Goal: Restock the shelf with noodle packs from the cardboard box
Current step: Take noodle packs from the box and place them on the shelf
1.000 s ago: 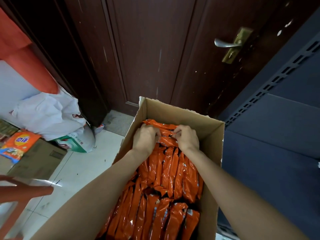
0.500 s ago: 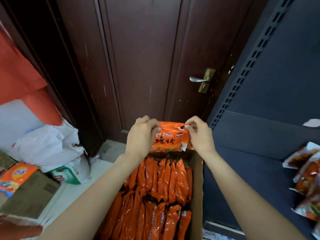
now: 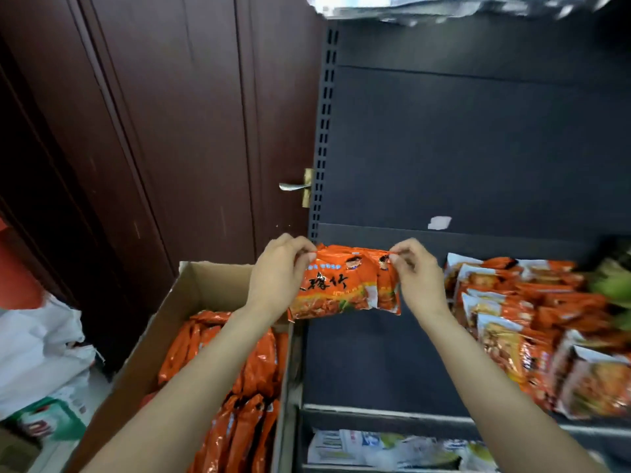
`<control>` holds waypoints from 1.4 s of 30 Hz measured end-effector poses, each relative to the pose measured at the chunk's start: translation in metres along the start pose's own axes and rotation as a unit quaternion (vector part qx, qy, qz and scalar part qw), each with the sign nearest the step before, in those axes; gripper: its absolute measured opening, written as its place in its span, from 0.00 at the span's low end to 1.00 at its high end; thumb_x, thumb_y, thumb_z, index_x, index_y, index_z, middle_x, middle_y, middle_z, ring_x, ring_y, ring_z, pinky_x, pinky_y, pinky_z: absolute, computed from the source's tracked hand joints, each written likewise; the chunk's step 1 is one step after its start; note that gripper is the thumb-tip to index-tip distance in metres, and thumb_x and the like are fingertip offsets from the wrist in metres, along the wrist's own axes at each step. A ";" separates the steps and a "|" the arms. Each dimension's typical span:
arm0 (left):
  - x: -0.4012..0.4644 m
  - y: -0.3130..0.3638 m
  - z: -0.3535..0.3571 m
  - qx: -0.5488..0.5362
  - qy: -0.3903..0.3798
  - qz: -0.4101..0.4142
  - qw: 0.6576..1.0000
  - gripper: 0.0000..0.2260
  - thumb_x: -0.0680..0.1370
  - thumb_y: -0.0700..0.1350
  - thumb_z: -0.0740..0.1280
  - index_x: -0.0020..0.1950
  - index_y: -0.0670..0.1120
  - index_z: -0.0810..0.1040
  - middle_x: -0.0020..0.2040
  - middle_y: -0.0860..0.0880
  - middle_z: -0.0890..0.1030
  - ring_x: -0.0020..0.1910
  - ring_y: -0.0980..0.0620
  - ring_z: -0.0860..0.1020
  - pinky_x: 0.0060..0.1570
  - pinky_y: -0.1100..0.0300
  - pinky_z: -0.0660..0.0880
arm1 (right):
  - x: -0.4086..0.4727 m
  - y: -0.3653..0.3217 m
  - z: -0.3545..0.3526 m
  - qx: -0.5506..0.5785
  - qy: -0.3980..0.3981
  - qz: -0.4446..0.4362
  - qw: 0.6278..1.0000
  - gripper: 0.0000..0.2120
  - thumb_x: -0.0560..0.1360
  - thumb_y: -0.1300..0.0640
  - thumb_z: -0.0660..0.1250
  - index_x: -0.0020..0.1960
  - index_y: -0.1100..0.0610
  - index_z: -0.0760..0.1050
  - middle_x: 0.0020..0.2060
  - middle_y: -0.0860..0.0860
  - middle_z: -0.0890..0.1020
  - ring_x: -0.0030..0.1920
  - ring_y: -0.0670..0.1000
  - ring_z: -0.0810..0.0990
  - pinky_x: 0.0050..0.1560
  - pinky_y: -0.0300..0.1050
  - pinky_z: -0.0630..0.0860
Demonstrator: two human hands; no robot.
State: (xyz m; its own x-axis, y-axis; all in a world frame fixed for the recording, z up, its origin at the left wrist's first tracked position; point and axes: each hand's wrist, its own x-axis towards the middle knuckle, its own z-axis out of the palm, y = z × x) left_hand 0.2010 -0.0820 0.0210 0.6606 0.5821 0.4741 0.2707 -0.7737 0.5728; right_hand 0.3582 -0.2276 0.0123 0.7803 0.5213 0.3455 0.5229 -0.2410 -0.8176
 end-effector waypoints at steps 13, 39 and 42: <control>-0.066 0.170 0.176 -0.001 -0.098 0.014 0.995 0.06 0.79 0.45 0.64 0.51 0.48 0.80 0.44 0.54 0.75 0.46 0.55 0.74 0.46 0.61 0.72 | -0.052 0.165 -0.201 -0.070 -0.066 0.079 0.992 0.07 0.79 0.64 0.59 0.45 0.55 0.71 0.42 0.52 0.78 0.41 0.51 0.75 0.38 0.43 0.68; -0.089 0.209 0.274 -0.035 -0.188 -0.006 0.982 0.09 0.77 0.45 0.67 0.57 0.48 0.79 0.51 0.52 0.77 0.53 0.53 0.72 0.57 0.56 0.70 | -0.070 0.231 -0.233 -0.217 -0.156 0.044 0.963 0.18 0.71 0.55 0.73 0.59 0.54 0.74 0.60 0.51 0.72 0.64 0.54 0.64 0.57 0.44 0.64; -0.092 0.195 0.258 -0.012 -0.215 -0.029 0.976 0.22 0.73 0.48 0.72 0.66 0.53 0.72 0.60 0.52 0.73 0.59 0.53 0.68 0.61 0.56 0.68 | -0.070 0.233 -0.236 -0.231 -0.155 0.043 0.960 0.17 0.71 0.56 0.72 0.58 0.55 0.74 0.60 0.51 0.72 0.65 0.53 0.65 0.57 0.44 0.66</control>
State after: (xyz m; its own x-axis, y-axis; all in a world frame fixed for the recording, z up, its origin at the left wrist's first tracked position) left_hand 0.3742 -0.3511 -0.0832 0.8792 0.4613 0.1195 0.3022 -0.7336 0.6088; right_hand 0.5061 -0.5131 -0.0937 0.7251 0.6846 0.0742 0.6136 -0.5935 -0.5208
